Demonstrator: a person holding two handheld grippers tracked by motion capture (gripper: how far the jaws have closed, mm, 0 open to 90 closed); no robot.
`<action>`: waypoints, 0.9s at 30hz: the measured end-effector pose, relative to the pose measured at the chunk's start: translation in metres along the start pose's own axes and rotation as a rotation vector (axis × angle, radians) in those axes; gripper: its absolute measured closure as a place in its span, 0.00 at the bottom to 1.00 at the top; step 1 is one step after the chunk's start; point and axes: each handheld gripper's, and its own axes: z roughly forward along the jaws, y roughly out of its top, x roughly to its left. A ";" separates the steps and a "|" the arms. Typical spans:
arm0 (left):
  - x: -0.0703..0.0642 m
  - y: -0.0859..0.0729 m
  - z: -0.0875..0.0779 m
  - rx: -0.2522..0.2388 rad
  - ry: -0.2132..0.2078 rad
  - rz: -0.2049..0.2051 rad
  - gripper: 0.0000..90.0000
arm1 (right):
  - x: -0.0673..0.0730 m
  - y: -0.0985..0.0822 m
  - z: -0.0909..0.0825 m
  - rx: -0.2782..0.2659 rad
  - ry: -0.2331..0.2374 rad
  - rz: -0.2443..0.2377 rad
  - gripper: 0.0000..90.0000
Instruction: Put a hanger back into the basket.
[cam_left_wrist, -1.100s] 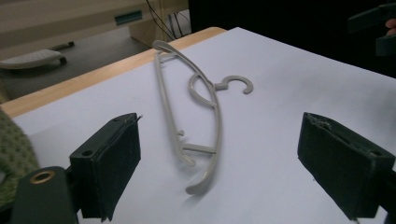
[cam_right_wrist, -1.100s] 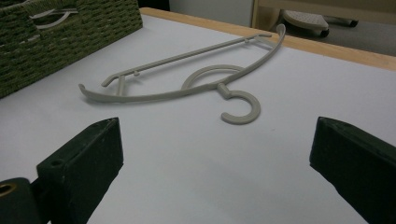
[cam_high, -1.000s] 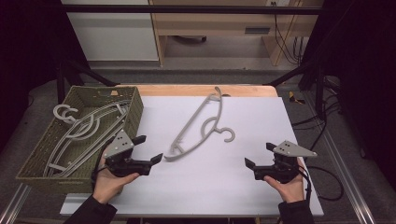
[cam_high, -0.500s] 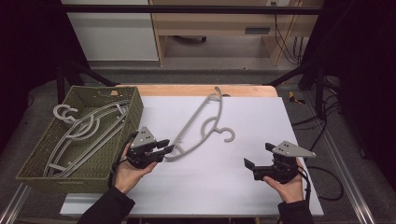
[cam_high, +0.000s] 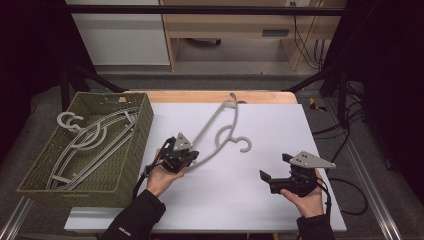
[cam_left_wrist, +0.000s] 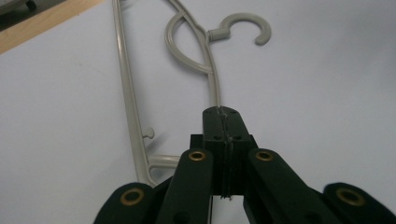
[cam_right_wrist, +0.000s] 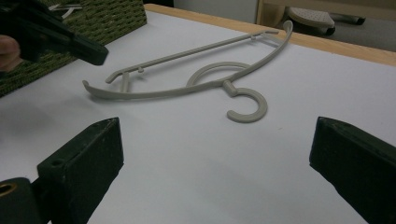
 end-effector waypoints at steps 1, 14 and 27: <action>0.001 0.000 0.006 0.018 0.004 -0.001 1.00 | 0.000 0.000 0.000 0.000 0.002 0.001 0.04; 0.012 -0.009 0.049 0.125 0.033 -0.008 1.00 | 0.001 0.000 0.002 0.004 0.011 -0.002 0.04; -0.003 -0.010 0.051 0.200 -0.042 0.036 1.00 | 0.001 0.000 0.002 0.005 0.012 0.002 0.04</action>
